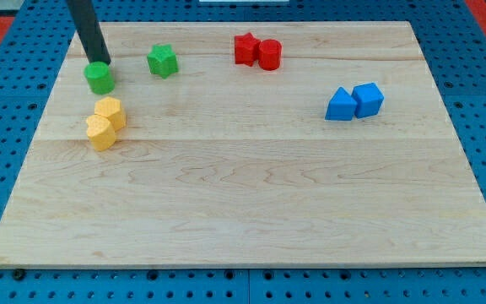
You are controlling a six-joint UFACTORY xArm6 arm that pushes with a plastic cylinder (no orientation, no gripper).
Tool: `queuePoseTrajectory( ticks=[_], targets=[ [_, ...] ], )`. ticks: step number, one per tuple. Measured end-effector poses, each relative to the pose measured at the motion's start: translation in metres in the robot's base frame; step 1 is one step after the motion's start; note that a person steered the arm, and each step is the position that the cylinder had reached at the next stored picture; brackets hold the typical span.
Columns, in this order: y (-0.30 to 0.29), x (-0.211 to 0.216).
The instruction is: Move green star into green circle
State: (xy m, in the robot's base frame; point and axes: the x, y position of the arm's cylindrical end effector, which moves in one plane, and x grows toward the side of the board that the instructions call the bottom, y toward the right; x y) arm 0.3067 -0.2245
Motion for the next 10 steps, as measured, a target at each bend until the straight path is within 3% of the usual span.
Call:
queuePoseTrajectory(
  ticks=[2, 3, 5, 6, 8, 10],
  targets=[
    [0.003, 0.039],
    [0.032, 0.028],
    [0.002, -0.036],
    [0.068, -0.064],
    [0.126, -0.048],
    [0.092, 0.013]
  ],
)
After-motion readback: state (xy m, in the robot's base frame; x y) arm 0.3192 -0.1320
